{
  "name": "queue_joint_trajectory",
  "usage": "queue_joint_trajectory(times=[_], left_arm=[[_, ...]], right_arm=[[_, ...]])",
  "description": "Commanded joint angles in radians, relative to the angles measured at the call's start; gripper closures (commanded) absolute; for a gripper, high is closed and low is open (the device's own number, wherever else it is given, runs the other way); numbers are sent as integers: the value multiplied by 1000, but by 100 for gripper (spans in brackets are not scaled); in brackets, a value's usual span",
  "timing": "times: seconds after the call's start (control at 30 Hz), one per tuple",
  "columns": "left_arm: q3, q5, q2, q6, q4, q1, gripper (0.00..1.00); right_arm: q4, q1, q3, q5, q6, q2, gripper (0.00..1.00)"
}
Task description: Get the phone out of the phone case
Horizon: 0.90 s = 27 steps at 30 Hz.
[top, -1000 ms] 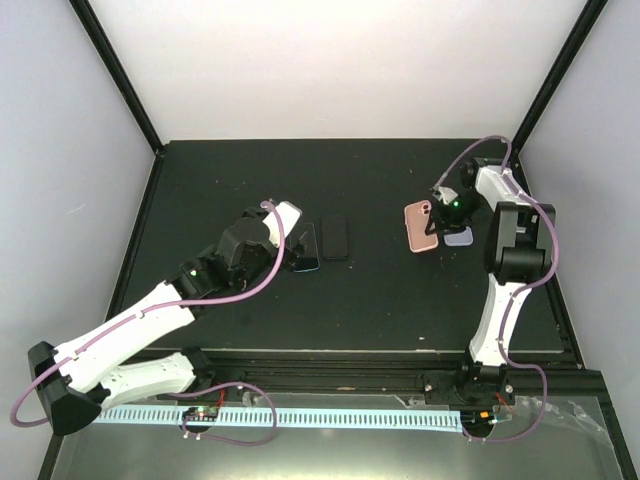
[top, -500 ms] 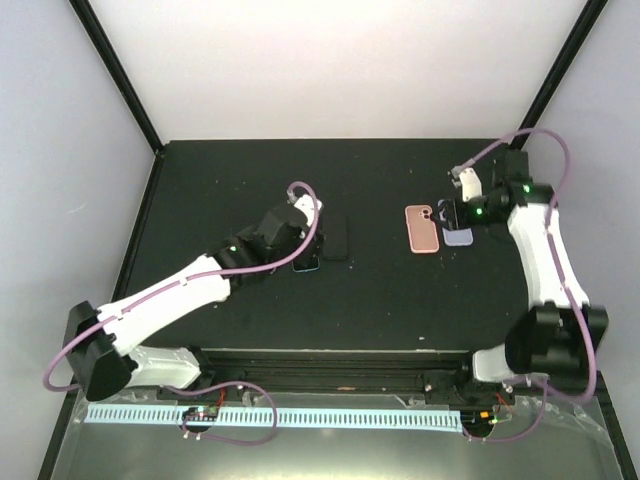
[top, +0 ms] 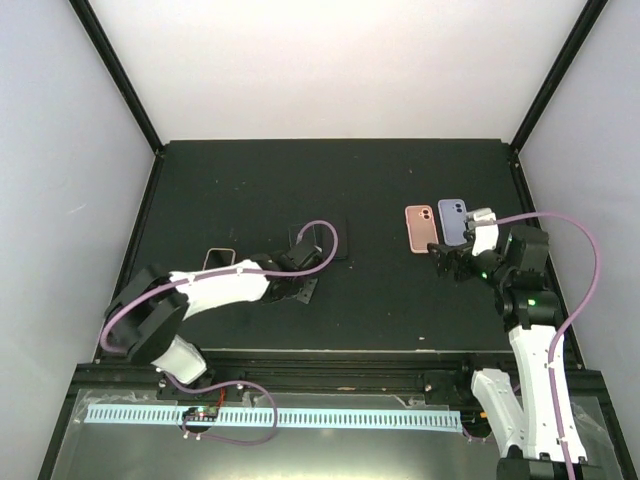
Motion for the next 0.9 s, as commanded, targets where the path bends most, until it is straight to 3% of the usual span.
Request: queue_joint_trajectory(times=[0.0,0.47,0.63,0.7,0.8,0.87], left_arm=[[66,24,112,-10,24,23,98],[289,14,323,87,64,216,98],[197,97,185,18,63,219,98],[135,71,78,-10,59,218,86],[82,-84,-70,-64,-9,226,29],[54,-190,-129,-123,-57,245,10]], right_arm=[[110,2,9,72,25,-6,0],[120,2,-10,88,17,8,0],[113,1,-7,73,8,4,0],[108,2,-3,63,4,3,0],[102,2,-2,44,-1,-1,0],[96,2,0,33,-4,-6,0]])
